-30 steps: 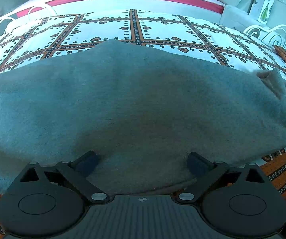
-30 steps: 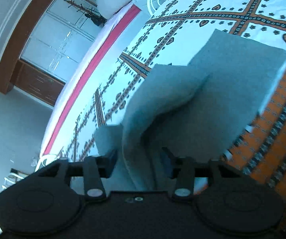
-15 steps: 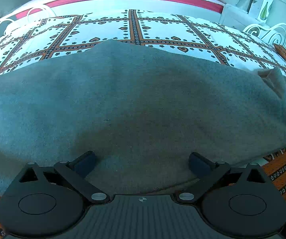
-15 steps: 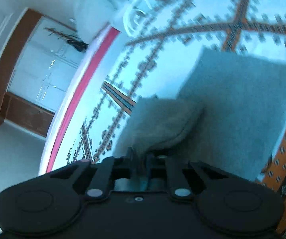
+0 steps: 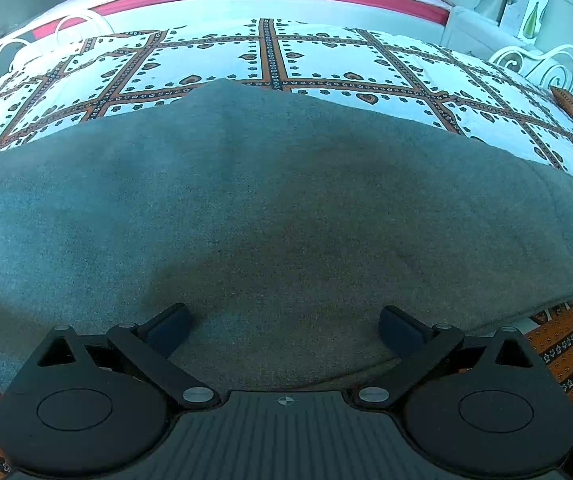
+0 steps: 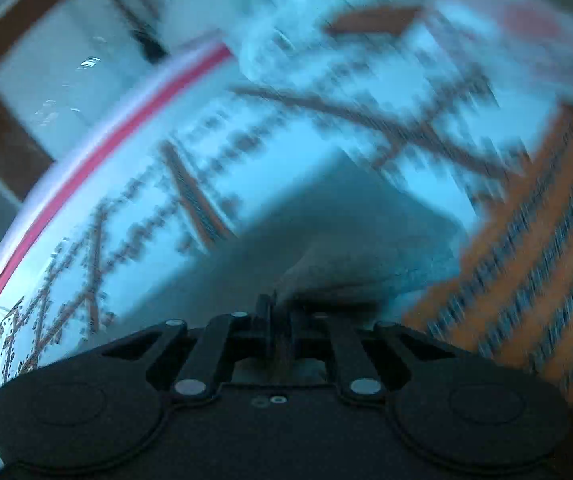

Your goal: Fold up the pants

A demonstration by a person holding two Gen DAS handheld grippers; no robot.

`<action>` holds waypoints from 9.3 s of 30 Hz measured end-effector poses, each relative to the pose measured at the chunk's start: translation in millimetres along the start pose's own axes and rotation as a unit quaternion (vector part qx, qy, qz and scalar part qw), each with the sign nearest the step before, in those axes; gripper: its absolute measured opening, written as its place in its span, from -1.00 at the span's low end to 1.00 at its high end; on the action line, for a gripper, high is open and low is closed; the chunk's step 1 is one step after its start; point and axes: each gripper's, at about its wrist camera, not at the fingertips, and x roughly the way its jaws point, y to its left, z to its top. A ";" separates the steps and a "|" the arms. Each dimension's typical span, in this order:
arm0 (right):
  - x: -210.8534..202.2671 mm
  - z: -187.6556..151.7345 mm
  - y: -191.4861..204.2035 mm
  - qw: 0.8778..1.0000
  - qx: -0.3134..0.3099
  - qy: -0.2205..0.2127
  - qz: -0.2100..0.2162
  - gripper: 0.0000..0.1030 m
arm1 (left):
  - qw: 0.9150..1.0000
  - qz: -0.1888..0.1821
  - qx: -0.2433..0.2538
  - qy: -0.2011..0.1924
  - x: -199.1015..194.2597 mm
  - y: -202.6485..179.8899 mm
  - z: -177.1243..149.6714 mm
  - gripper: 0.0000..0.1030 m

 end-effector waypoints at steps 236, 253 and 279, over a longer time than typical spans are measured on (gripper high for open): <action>14.6 -135.2 221.2 0.888 -0.424 0.053 0.168 -0.39 | 0.993 0.013 -0.111 -0.035 0.7 36.7 8.6 1.00; 30.2 -132.6 179.2 0.908 -0.396 0.062 0.125 -0.48 | 0.990 -0.033 -0.054 -0.124 -29.6 -1.7 1.0 -0.81; 26.7 -142.5 182.4 0.888 -0.451 0.037 0.086 -0.37 | 0.993 0.002 -0.053 -0.102 -18.5 11.7 -15.7 -0.81</action>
